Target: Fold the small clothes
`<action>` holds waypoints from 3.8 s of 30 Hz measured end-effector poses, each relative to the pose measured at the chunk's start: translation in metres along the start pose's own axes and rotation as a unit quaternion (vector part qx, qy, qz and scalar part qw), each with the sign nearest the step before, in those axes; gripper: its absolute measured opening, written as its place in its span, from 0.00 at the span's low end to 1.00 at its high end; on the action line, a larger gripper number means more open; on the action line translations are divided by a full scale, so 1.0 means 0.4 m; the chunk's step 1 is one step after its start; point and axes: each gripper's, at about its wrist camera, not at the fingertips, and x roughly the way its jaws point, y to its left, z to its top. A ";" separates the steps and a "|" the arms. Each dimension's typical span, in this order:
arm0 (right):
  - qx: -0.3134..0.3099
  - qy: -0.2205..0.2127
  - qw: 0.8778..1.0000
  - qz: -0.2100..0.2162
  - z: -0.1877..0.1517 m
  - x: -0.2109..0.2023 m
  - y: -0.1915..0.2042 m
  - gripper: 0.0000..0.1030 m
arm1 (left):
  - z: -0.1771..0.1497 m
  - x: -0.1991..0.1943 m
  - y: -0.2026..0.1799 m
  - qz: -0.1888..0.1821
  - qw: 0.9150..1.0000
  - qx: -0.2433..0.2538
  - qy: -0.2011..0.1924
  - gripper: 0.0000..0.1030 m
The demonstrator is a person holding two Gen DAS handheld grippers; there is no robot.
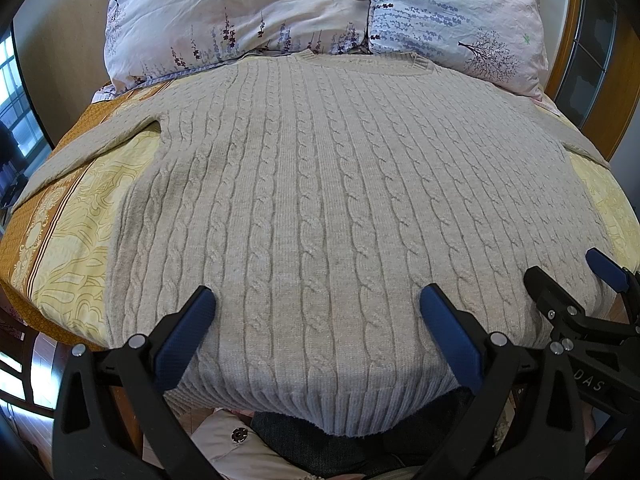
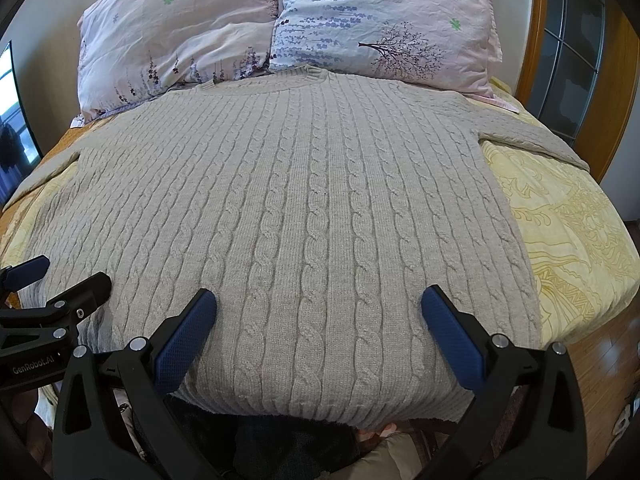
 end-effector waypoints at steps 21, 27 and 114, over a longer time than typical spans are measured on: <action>0.000 0.000 1.000 0.000 0.000 0.001 -0.002 0.99 | 0.000 0.000 0.000 0.000 1.000 0.000 -0.001 0.98; 0.000 0.001 1.000 0.000 0.001 0.001 -0.001 0.99 | 0.000 0.000 0.000 0.000 1.000 0.000 0.000 0.98; 0.497 -0.020 0.867 0.021 0.269 0.240 -0.909 0.19 | 0.418 0.191 0.088 -0.151 0.988 -0.006 -0.024 0.98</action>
